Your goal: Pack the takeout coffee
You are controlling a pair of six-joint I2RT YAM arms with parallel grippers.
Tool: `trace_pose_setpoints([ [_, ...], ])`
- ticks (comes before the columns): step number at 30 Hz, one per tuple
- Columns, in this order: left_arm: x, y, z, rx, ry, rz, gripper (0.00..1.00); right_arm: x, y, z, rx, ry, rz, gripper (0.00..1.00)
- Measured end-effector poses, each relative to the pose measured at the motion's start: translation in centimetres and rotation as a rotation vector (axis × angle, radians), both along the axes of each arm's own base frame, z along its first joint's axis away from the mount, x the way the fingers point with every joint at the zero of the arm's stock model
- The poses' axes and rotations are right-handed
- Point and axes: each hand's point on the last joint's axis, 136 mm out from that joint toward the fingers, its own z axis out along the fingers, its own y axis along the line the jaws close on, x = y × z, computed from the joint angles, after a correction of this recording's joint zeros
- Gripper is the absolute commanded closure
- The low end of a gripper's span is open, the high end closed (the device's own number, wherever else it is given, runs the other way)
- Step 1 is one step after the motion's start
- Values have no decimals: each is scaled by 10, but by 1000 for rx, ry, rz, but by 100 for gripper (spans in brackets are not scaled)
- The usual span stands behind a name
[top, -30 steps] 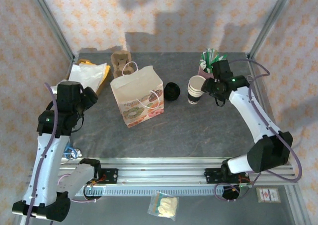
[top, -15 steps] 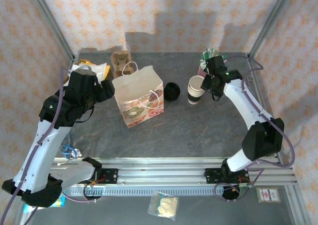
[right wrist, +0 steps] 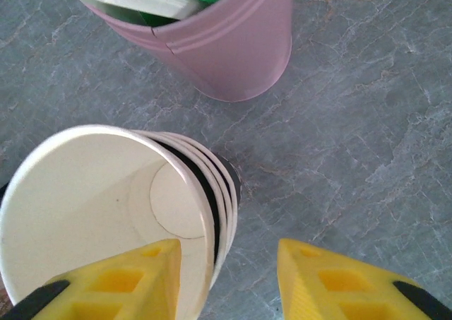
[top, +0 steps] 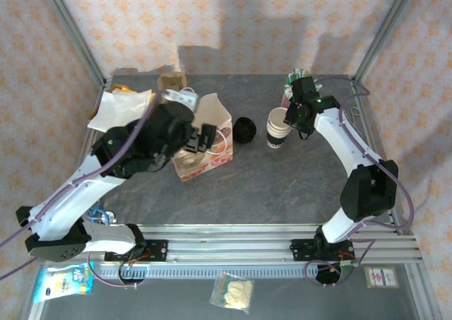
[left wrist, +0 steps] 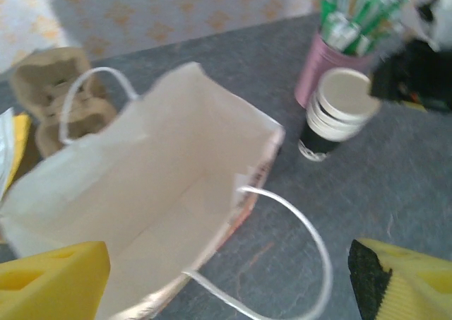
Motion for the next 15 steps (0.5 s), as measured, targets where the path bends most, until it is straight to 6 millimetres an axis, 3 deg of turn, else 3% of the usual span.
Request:
trace_pose_setpoints([
  [3, -10, -24, -8, 65, -8, -80, 9, 5, 1, 1, 1, -5, 0, 65],
  [6, -14, -35, -12, 91, -15, -108, 9, 8, 2, -2, 0, -1, 0, 67],
  [15, -12, -34, 2, 69, -74, -97, 8, 10, 2, -11, -7, 19, -1, 82],
])
